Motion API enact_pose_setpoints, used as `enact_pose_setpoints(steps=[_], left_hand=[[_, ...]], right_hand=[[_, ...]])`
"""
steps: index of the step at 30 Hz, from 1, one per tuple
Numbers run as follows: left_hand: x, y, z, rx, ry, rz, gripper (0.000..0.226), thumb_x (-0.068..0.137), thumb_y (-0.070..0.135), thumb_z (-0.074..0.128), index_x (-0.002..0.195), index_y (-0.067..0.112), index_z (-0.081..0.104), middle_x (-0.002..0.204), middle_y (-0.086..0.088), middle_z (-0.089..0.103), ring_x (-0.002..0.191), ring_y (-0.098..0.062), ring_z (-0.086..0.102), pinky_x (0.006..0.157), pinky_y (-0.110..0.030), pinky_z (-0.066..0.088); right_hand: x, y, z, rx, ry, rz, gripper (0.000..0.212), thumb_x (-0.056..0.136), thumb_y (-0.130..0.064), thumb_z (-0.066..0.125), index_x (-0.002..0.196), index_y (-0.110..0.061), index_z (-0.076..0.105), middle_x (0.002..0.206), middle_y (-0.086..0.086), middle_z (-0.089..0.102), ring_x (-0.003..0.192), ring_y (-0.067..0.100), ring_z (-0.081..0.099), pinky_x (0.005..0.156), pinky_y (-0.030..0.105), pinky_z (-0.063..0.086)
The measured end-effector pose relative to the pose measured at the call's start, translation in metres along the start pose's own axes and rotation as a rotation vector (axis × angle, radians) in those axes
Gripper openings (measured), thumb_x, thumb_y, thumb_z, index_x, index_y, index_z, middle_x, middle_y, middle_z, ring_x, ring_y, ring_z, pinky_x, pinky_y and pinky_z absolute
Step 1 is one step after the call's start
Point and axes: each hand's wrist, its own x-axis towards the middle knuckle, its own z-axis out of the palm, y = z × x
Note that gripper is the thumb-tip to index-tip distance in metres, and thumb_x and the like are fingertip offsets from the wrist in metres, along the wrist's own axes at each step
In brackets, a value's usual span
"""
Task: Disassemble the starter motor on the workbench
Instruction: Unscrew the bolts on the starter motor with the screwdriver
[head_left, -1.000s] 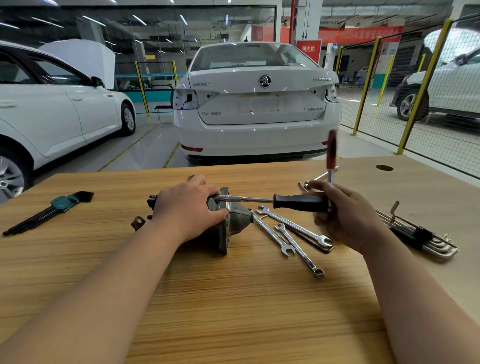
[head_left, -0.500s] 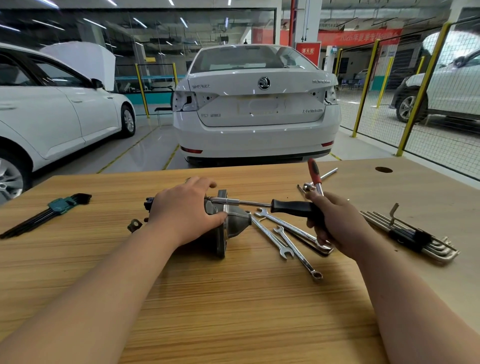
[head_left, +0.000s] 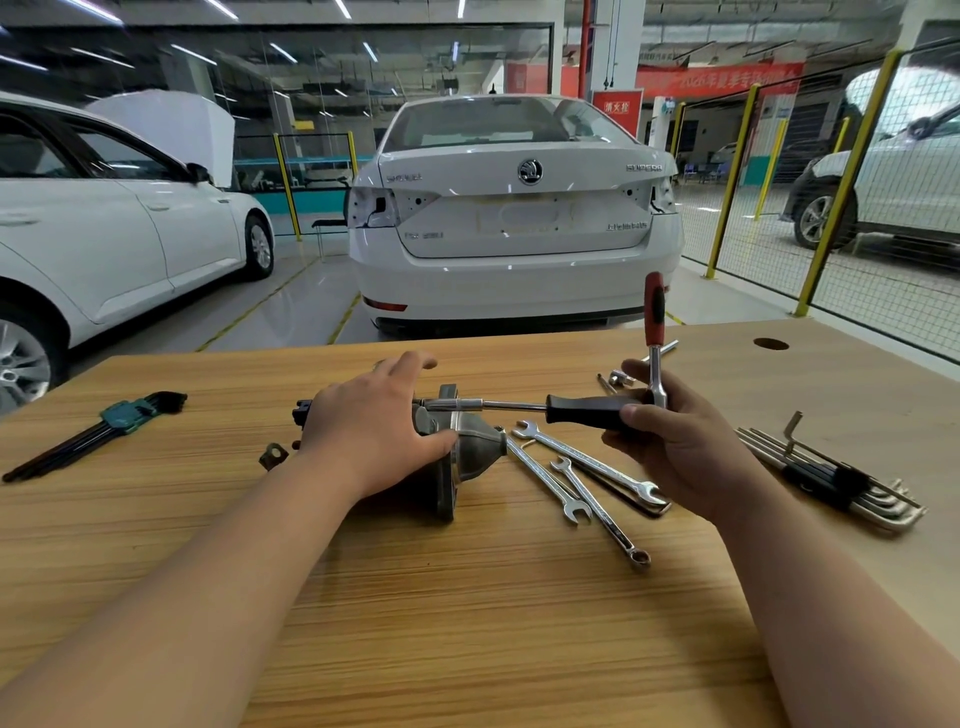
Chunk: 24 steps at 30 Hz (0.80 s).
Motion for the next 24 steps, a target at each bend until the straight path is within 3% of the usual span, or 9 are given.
enact_pose_setpoints(steps=[4,7,10,13,17,20,24], left_hand=[[-0.001,0.0,-0.002,0.003,-0.026,0.001,0.072,0.075,0.072,0.053,0.135,0.041,0.028,0.126,0.012,0.052,0.104,-0.014,0.056,0.064,-0.029,0.031],[0.0,0.0,-0.003,0.003,-0.059,0.015,0.061,0.076,0.073,0.051,0.129,0.047,0.035,0.125,0.015,0.05,0.104,-0.013,0.055,0.065,-0.03,0.031],[0.002,0.0,-0.005,0.045,-0.108,0.021,0.05,0.077,0.074,0.046,0.12,0.048,0.046,0.117,0.016,0.049,0.099,-0.012,0.053,0.064,-0.029,0.029],[0.002,0.0,-0.005,0.058,-0.133,0.009,0.049,0.077,0.075,0.044,0.117,0.047,0.051,0.11,0.016,0.048,0.096,-0.011,0.051,0.063,-0.03,0.029],[0.002,0.002,-0.007,0.069,-0.143,0.001,0.049,0.077,0.074,0.045,0.117,0.046,0.051,0.112,0.016,0.049,0.095,-0.011,0.051,0.062,-0.029,0.03],[0.002,0.002,-0.007,0.067,-0.145,-0.01,0.049,0.077,0.074,0.046,0.116,0.045,0.051,0.112,0.016,0.049,0.091,-0.009,0.049,0.062,-0.029,0.03],[0.002,0.002,-0.008,0.061,-0.15,-0.013,0.048,0.076,0.075,0.046,0.113,0.045,0.053,0.106,0.016,0.048,0.086,-0.008,0.046,0.06,-0.029,0.029]], right_hand=[[0.001,0.002,-0.002,0.021,-0.012,-0.001,0.045,0.088,0.008,0.056,0.123,-0.02,0.056,0.12,0.017,0.045,0.104,0.033,0.062,0.076,0.03,0.056],[0.001,0.004,0.0,-0.029,0.017,-0.027,0.031,0.094,-0.005,0.055,0.121,-0.02,0.057,0.117,0.017,0.052,0.101,0.031,0.064,0.076,0.03,0.055],[0.001,0.007,0.004,-0.326,0.14,-0.097,0.017,0.102,-0.03,0.047,0.111,-0.023,0.059,0.097,0.016,0.063,0.069,0.021,0.065,0.059,0.028,0.053],[0.004,0.012,0.004,-0.405,0.198,-0.154,0.02,0.103,-0.033,0.043,0.111,-0.022,0.059,0.081,0.006,0.068,0.048,0.018,0.051,0.051,0.034,0.047],[0.003,0.013,0.001,-0.262,0.144,-0.135,0.019,0.101,-0.017,0.051,0.116,-0.024,0.059,0.098,0.007,0.071,0.056,0.018,0.055,0.058,0.035,0.05],[0.006,0.012,-0.003,-0.123,0.076,-0.127,0.034,0.094,-0.004,0.055,0.118,-0.028,0.06,0.113,0.005,0.066,0.083,0.023,0.062,0.067,0.032,0.052],[0.005,0.012,-0.004,-0.133,0.06,-0.132,0.045,0.077,-0.012,0.06,0.119,-0.028,0.06,0.111,-0.001,0.069,0.089,0.022,0.063,0.07,0.031,0.051]])
